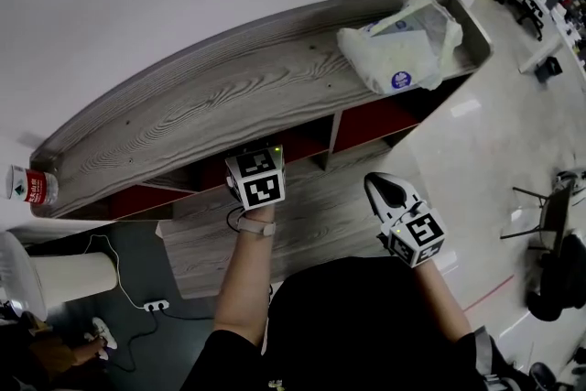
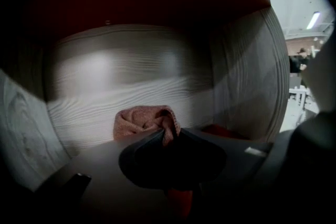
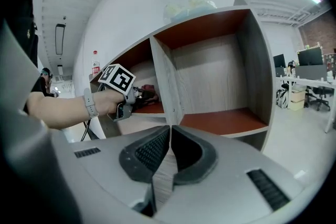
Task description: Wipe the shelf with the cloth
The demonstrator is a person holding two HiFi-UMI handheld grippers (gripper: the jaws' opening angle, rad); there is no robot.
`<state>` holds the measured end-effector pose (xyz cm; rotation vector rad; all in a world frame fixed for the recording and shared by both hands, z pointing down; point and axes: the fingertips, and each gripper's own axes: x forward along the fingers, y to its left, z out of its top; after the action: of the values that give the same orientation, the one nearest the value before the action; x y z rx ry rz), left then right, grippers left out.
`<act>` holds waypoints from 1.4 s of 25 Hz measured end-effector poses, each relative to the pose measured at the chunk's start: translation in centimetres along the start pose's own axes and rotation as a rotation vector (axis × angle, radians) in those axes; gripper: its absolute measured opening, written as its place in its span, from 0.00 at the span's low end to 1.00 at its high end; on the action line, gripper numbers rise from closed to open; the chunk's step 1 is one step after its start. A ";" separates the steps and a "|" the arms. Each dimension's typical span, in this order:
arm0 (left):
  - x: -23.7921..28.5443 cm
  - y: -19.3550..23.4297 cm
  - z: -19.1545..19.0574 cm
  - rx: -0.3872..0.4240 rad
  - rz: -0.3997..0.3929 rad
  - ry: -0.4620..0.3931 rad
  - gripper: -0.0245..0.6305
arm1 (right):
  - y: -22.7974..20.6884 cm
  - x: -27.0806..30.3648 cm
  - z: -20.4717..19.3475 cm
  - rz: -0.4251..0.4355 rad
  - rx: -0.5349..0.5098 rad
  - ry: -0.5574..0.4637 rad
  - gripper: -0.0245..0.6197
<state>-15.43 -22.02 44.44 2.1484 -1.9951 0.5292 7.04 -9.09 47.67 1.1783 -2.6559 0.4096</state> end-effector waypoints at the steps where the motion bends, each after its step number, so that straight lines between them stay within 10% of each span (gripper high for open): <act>1: 0.5 -0.9 0.0 0.001 -0.021 -0.003 0.15 | -0.3 -0.4 0.0 -0.018 0.006 0.003 0.05; 14: 1.9 -9.3 3.1 0.051 -0.248 -0.053 0.15 | -2.5 -4.5 -0.8 -0.129 0.041 -0.018 0.05; 35: -11.3 -4.0 0.1 0.076 -0.159 -0.171 0.16 | 4.5 0.7 -0.2 0.121 -0.016 0.008 0.05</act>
<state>-11.97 -11.16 40.71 2.4484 -1.8900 0.4166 3.24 -6.59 47.32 1.0121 -2.7269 0.4114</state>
